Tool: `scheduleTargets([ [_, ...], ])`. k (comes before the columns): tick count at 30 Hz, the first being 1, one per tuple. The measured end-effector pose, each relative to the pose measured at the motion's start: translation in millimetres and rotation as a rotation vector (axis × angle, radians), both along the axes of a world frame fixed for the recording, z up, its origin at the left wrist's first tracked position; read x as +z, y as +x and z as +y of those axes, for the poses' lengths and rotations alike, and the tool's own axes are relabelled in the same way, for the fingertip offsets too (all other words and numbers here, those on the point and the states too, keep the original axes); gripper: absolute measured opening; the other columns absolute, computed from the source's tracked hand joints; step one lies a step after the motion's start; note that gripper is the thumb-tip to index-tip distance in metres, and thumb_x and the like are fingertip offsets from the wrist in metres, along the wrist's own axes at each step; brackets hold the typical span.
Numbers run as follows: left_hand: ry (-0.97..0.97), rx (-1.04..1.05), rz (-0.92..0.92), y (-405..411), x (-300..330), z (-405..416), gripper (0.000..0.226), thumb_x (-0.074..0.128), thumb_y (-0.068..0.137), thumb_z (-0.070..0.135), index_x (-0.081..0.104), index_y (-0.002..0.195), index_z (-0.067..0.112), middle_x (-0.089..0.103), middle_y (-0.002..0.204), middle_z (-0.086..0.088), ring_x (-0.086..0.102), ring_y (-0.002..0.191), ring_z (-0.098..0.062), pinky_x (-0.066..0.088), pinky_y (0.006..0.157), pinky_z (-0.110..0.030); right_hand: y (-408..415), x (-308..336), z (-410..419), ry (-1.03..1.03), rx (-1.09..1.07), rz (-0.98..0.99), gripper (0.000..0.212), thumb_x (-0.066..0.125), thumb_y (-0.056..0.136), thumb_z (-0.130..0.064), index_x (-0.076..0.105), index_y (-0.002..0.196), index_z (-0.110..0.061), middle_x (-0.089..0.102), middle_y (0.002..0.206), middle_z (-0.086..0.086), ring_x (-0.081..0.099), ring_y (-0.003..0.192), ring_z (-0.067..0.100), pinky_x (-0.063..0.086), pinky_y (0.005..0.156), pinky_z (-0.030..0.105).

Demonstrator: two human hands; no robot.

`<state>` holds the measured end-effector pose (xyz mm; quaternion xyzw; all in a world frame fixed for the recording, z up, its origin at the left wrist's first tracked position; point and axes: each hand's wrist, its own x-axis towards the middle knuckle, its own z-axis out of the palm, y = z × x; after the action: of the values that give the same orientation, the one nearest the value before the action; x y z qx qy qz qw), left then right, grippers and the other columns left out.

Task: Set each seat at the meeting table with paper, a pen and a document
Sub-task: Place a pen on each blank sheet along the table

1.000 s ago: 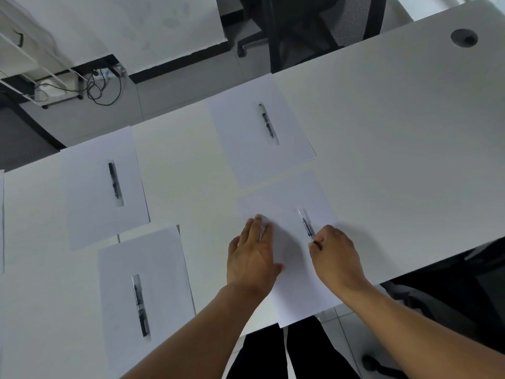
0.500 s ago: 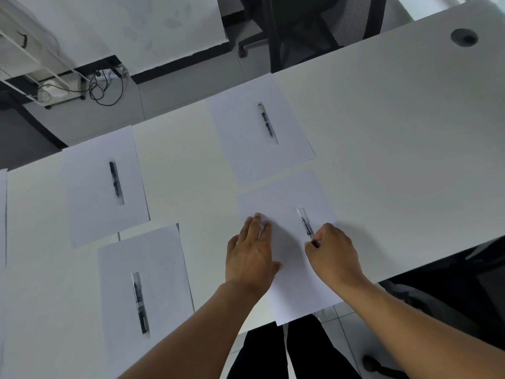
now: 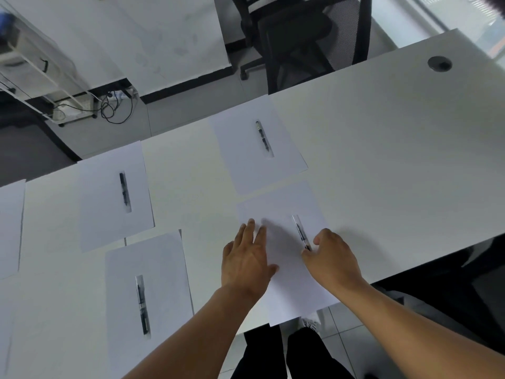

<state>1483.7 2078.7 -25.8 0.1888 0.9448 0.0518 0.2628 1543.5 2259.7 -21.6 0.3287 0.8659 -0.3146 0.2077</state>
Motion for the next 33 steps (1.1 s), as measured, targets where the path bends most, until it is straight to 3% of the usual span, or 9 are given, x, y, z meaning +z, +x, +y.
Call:
scheduleTargets([
  [4,0.022,0.029,0.059,4,23,0,0.095,0.065,0.105,0.052,0.005,0.175,0.028,-0.009,0.183,0.001,-0.004,0.170,-0.019,0.017,0.134,-0.044,-1,25,4,0.044,0.066,0.012,0.036,0.062,0.099,-0.041,0.059,0.123,-0.014,0.061,0.122,0.002,0.058,0.114,0.026,0.052,0.094,0.041],
  [10,0.041,0.111,0.173,14,69,-8,0.091,0.059,0.107,0.056,0.005,0.174,0.029,-0.005,0.184,0.000,0.001,0.170,-0.021,0.019,0.134,-0.045,-12,64,-2,0.067,0.221,0.065,0.048,0.059,0.098,-0.048,0.056,0.136,-0.018,0.057,0.137,0.003,0.052,0.126,0.026,0.046,0.101,0.040],
  [14,0.036,0.231,0.278,23,109,-31,0.085,0.054,0.108,0.059,0.008,0.174,0.030,0.001,0.184,0.000,0.010,0.169,-0.023,0.023,0.133,-0.046,-26,97,-29,0.057,0.411,0.194,0.064,0.054,0.102,-0.054,0.044,0.155,-0.021,0.044,0.157,0.000,0.039,0.146,0.024,0.036,0.118,0.042],
  [19,0.007,0.398,0.386,31,163,-81,0.080,0.047,0.107,0.065,0.017,0.173,0.032,0.014,0.183,0.002,0.019,0.168,-0.023,0.029,0.132,-0.051,-39,159,-77,0.101,0.662,0.389,0.077,0.046,0.103,-0.063,0.027,0.167,-0.023,0.022,0.175,0.001,0.016,0.163,0.025,0.019,0.131,0.045],
  [28,0.085,0.630,0.509,66,244,-161,0.076,0.054,0.104,0.065,0.026,0.170,0.038,0.020,0.181,0.006,0.040,0.160,-0.022,0.042,0.125,-0.055,-32,247,-154,0.190,0.900,0.556,0.083,0.040,0.103,-0.068,0.013,0.170,-0.027,0.003,0.181,0.001,0.000,0.166,0.026,0.008,0.133,0.048],
  [33,0.084,0.769,0.533,123,270,-243,0.078,0.055,0.103,0.065,0.023,0.170,0.039,0.015,0.182,0.006,0.035,0.162,-0.024,0.041,0.125,-0.059,1,276,-243,0.210,1.030,0.573,0.087,0.040,0.101,-0.071,0.008,0.171,-0.030,-0.002,0.181,0.000,-0.004,0.167,0.028,0.007,0.134,0.052],
])
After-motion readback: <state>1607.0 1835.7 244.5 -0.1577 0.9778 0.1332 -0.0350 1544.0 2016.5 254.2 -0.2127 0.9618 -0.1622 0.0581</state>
